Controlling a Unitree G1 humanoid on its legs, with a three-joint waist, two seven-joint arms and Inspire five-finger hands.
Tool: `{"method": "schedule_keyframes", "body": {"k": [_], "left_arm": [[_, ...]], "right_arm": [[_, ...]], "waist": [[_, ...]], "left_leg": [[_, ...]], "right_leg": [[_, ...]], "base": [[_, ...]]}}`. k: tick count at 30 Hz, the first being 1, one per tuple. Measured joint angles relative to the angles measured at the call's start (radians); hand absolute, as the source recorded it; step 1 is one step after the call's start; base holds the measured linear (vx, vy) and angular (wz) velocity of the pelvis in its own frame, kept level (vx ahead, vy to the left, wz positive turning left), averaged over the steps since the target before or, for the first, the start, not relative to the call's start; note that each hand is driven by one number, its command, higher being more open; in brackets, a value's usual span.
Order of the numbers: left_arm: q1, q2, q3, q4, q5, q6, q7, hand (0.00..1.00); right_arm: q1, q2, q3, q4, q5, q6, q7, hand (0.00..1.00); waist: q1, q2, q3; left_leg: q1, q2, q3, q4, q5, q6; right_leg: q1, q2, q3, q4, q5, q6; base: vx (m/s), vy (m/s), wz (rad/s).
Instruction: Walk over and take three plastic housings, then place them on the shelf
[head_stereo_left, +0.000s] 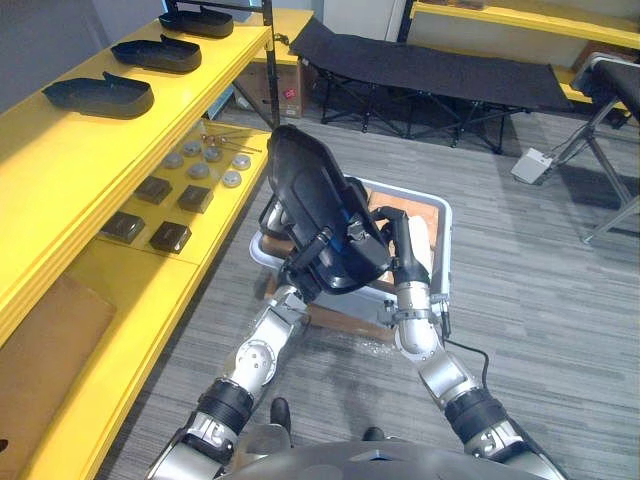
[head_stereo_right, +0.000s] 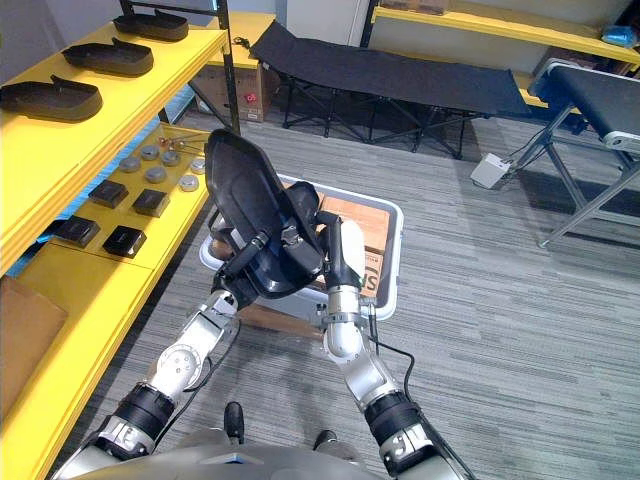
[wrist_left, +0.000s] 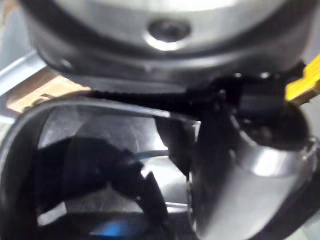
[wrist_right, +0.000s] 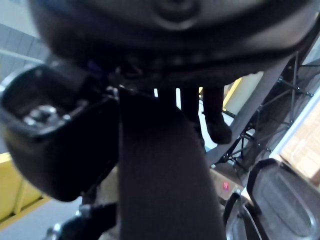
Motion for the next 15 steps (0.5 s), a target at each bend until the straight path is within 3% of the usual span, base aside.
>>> {"method": "schedule_keyframes", "body": {"k": [8, 15], "left_arm": [[0.086, -0.014, 0.026, -0.177, 0.362, -0.134, 0.010, 0.00], [0.137, -0.019, 0.159, -0.269, 0.863, -0.236, 0.169, 0.00]], "right_arm": [[0.086, 0.017, -0.007, -0.078, 0.181, -0.051, 0.101, 1.00], [0.146, 0.006, -0.222, -0.120, 0.257, -0.071, 0.167, 1.00]], "waist": [[-0.003, 0.000, 0.000], [-0.007, 0.009, -0.004]], "left_leg": [[-0.004, 0.001, 0.013, 0.002, -0.003, -0.003], [-0.001, 0.003, 0.029, 0.001, -0.006, -0.004]], "right_leg": [[-0.016, -0.001, 0.005, 0.007, -0.002, -0.003], [-0.027, -0.002, 0.025, 0.016, -0.005, -0.005]], "base": [[0.00, 0.000, -0.05], [0.01, 0.012, -0.06]]}}
